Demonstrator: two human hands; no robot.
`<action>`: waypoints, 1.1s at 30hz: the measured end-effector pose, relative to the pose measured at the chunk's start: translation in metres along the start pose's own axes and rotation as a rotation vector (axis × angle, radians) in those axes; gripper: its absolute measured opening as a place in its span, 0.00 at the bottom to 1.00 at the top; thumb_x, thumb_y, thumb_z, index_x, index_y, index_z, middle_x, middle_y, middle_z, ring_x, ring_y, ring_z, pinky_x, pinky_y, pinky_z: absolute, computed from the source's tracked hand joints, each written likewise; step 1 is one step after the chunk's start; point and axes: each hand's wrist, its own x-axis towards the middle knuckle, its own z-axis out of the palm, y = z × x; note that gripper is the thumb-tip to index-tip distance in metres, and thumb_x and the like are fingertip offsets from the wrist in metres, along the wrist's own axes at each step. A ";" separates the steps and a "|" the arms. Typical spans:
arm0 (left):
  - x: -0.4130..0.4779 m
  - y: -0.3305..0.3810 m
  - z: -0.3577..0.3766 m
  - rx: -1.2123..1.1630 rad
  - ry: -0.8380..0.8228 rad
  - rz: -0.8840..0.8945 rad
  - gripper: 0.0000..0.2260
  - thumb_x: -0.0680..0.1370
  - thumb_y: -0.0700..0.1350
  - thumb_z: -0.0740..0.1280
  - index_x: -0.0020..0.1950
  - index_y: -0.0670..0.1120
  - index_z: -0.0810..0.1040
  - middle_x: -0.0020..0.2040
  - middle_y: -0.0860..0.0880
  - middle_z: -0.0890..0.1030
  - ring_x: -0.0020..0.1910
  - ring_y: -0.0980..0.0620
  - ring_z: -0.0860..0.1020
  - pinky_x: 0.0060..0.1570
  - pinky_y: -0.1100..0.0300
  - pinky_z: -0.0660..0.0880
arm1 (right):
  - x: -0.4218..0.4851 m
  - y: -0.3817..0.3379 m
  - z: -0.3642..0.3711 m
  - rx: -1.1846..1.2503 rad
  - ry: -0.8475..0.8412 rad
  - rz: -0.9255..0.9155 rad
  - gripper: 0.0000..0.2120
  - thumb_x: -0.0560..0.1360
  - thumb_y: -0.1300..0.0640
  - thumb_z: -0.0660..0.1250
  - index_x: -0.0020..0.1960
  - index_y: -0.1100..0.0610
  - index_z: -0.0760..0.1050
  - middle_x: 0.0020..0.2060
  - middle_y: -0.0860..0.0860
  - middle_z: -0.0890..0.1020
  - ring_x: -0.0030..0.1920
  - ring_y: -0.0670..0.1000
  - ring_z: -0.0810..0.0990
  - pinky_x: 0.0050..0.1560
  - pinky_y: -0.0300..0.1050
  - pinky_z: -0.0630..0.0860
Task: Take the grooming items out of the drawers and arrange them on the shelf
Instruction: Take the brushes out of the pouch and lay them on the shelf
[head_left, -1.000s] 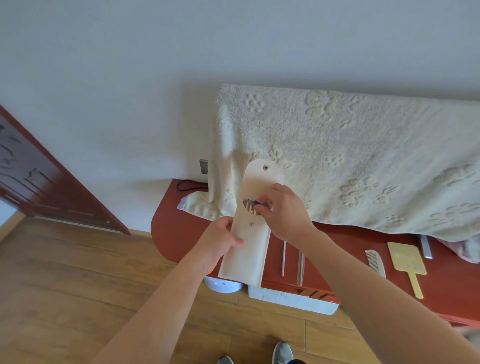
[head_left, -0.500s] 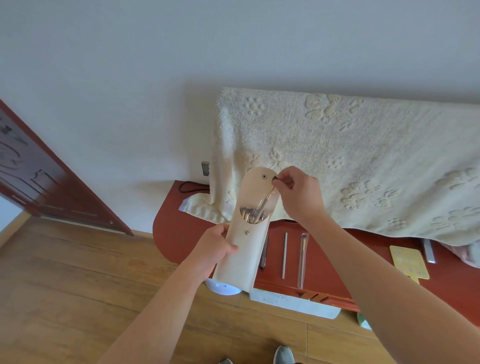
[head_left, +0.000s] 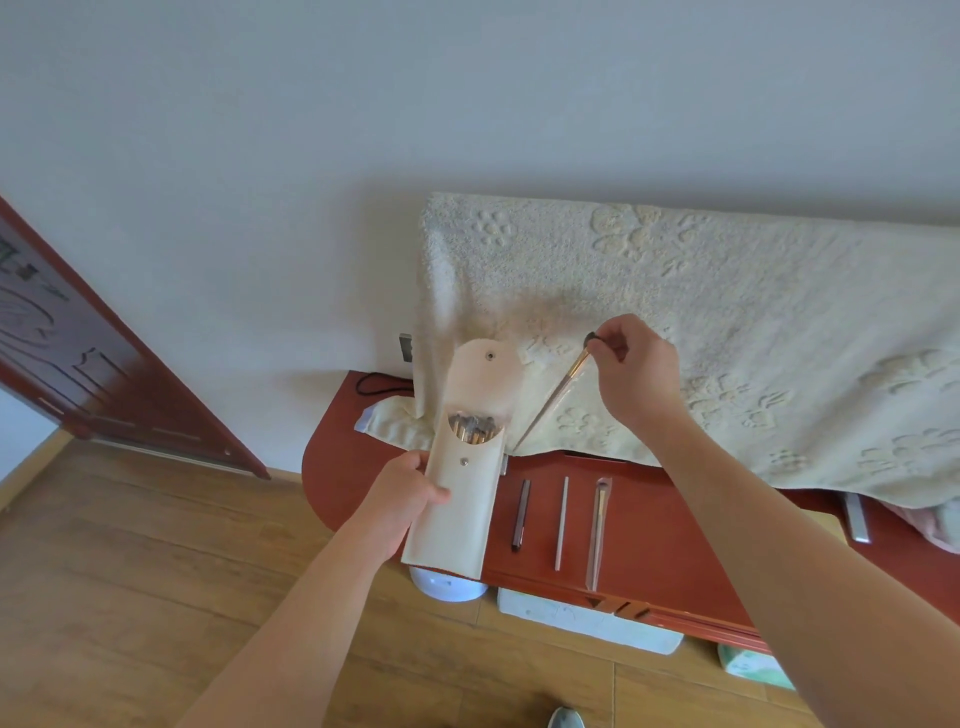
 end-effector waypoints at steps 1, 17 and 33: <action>0.002 0.002 0.003 0.000 -0.002 0.002 0.19 0.71 0.31 0.69 0.60 0.46 0.77 0.52 0.46 0.84 0.51 0.44 0.83 0.56 0.44 0.78 | -0.001 0.006 -0.004 -0.017 -0.011 0.008 0.02 0.78 0.60 0.65 0.47 0.57 0.76 0.35 0.46 0.79 0.34 0.45 0.76 0.34 0.32 0.71; 0.021 0.009 0.052 -0.083 -0.056 0.039 0.23 0.67 0.32 0.70 0.60 0.45 0.78 0.52 0.45 0.85 0.52 0.43 0.84 0.58 0.39 0.77 | -0.047 0.144 -0.023 -0.224 -0.364 0.256 0.02 0.78 0.58 0.65 0.46 0.53 0.76 0.38 0.48 0.80 0.38 0.49 0.79 0.37 0.43 0.75; 0.035 -0.001 0.074 -0.103 0.022 0.023 0.18 0.71 0.28 0.68 0.59 0.43 0.78 0.52 0.44 0.85 0.53 0.42 0.84 0.60 0.39 0.76 | -0.065 0.244 0.016 -0.405 -0.563 0.327 0.05 0.79 0.56 0.61 0.53 0.53 0.74 0.44 0.51 0.80 0.44 0.53 0.77 0.42 0.46 0.73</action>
